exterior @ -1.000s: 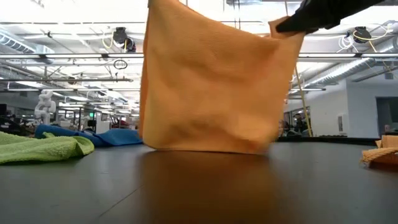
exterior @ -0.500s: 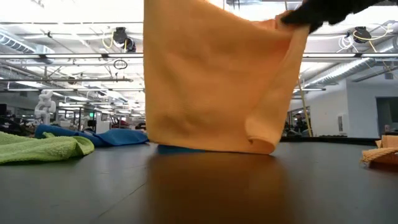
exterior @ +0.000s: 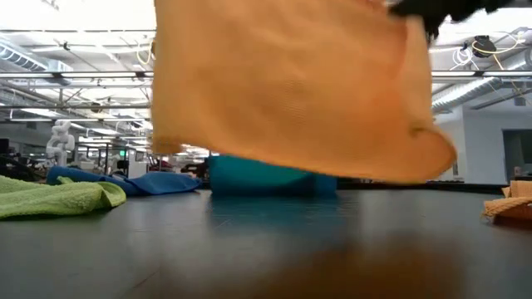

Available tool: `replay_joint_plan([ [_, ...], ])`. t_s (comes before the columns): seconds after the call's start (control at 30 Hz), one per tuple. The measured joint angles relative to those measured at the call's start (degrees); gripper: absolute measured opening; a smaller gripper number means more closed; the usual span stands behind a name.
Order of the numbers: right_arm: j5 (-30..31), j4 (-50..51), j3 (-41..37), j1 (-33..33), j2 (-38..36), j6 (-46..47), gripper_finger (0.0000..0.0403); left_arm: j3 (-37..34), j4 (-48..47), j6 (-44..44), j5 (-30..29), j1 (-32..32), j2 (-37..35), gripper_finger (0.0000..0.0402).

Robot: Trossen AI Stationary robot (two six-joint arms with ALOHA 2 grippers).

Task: Fold microfiber towels
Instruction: Fold the top orange microfiber cloth

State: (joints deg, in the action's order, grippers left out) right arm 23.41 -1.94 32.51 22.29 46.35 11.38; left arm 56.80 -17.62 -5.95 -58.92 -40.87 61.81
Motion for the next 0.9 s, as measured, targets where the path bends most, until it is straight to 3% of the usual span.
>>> replay_joint_plan([
  [0.1, 3.28, 0.08, -3.98, -2.02, 0.07, 3.63, 0.0002, -0.07, -9.49, -9.69, 5.17, 4.12, 0.05, 0.0004],
  [0.27, 3.48, -2.10, -11.33, -6.10, 0.04, 9.54, 0.0002, -0.54, -20.01, -21.18, 13.60, 13.80, 2.49, 0.0004],
  [0.53, 3.39, -20.79, -25.40, -10.99, 0.04, 10.84, 0.0002, -7.87, -14.86, -19.87, 30.44, 27.38, 7.25, 0.0006],
  [0.73, 0.44, -24.07, -29.52, -14.01, 0.06, 13.75, 0.0019, -11.83, -10.26, -17.06, 36.42, 33.61, 8.80, 0.0005],
  [0.9, 0.30, -21.93, -29.54, -16.25, -0.35, 13.20, 0.0057, -12.24, -10.11, -15.35, 37.05, 37.43, 8.82, 0.0003],
])
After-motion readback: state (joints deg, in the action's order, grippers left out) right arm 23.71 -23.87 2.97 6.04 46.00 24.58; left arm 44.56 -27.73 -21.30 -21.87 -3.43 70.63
